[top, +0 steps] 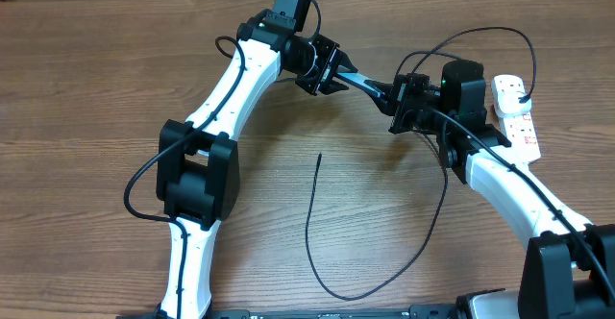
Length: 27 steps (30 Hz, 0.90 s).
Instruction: Plug charger to phone and switch on socket
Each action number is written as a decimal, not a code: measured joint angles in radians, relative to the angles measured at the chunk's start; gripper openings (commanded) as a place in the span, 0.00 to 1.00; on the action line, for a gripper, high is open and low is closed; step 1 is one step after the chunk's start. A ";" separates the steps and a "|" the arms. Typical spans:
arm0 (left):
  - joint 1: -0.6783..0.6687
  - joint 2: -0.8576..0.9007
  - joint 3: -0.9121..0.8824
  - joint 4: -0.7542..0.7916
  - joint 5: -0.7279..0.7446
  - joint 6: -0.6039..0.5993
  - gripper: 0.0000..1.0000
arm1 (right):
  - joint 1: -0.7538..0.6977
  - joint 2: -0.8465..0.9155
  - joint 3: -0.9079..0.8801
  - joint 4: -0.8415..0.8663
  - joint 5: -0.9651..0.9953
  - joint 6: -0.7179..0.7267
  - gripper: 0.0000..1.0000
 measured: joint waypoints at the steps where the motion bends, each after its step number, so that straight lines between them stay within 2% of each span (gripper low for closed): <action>1: 0.000 0.000 0.000 0.000 0.000 0.000 0.37 | 0.000 0.000 0.000 0.000 0.000 0.000 0.04; 16: 0.000 0.000 0.000 0.000 0.015 -0.009 0.30 | 0.000 0.000 0.000 -0.042 0.005 0.000 0.04; 27: -0.013 0.000 0.000 0.000 0.014 -0.020 0.30 | 0.002 0.000 0.000 -0.031 0.006 0.000 0.04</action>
